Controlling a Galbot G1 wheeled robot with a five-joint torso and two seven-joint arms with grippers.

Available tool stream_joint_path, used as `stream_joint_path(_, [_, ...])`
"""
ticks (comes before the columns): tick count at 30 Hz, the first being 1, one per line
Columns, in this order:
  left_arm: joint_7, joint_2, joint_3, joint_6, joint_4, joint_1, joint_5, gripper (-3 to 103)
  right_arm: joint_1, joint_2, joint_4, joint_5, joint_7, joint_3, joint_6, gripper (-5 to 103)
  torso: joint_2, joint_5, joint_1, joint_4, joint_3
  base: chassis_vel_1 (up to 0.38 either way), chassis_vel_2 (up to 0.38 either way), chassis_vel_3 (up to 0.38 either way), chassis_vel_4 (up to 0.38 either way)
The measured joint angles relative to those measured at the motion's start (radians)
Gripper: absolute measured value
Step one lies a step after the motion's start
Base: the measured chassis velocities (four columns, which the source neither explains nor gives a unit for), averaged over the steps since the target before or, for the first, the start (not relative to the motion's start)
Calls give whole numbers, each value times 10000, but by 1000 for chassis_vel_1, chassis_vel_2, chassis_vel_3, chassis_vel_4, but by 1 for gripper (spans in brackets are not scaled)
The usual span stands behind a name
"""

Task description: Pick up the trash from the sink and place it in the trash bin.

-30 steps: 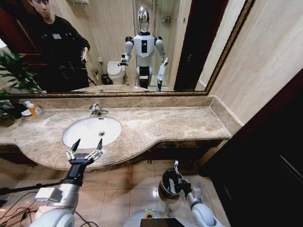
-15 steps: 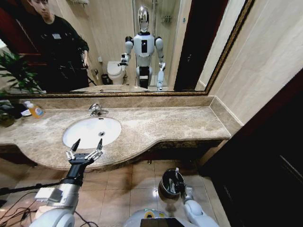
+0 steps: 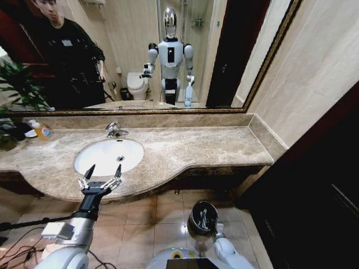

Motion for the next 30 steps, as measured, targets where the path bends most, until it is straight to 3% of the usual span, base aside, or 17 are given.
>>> stream_joint_path(1, [0,0,0,0,0,0,0,100,0,0,0,0,0,0,0,33,0,0,0,0,0,0,0,0,0])
stream_joint_path(3, [0,0,0,0,0,0,0,100,-36,35,102,-55,53,0,0,44,0,2,0,0,0,0,0,0,0])
stream_joint_path(5, [0,0,0,0,0,0,0,100,-46,42,117,-65,58,0,0,44,0,2,0,0,0,0,0,0,0])
stream_joint_path(7, [0,0,0,0,1,0,0,100,-101,87,231,-105,122,-3,0,61,0,1,0,0,0,0,0,0,0])
stream_joint_path(8, [0,0,0,0,1,0,0,100,-101,87,231,-105,122,-3,0,61,0,1,0,0,0,0,0,0,0])
stream_joint_path(10, [0,0,0,0,0,0,0,100,-159,99,337,-121,162,-5,0,71,0,1,0,0,0,0,0,0,0])
stream_joint_path(12, [0,0,0,0,0,0,0,100,-165,99,353,-125,168,-5,0,71,0,1,0,0,0,0,0,0,0])
stream_joint_path(18, [0,0,1,0,0,0,0,100,-236,69,543,-137,250,-1,2,97,0,2,0,0,0,0,0,0,0])
stream_joint_path(24, [0,0,0,0,0,0,0,100,-340,-13,798,-116,149,40,59,100,0,3,0,0,0,0,0,0,0])
stream_joint_path(30, [0,0,1,0,0,0,0,100,-787,-601,2513,81,-68,95,-415,100,0,4,0,0,0,0,0,0,0])
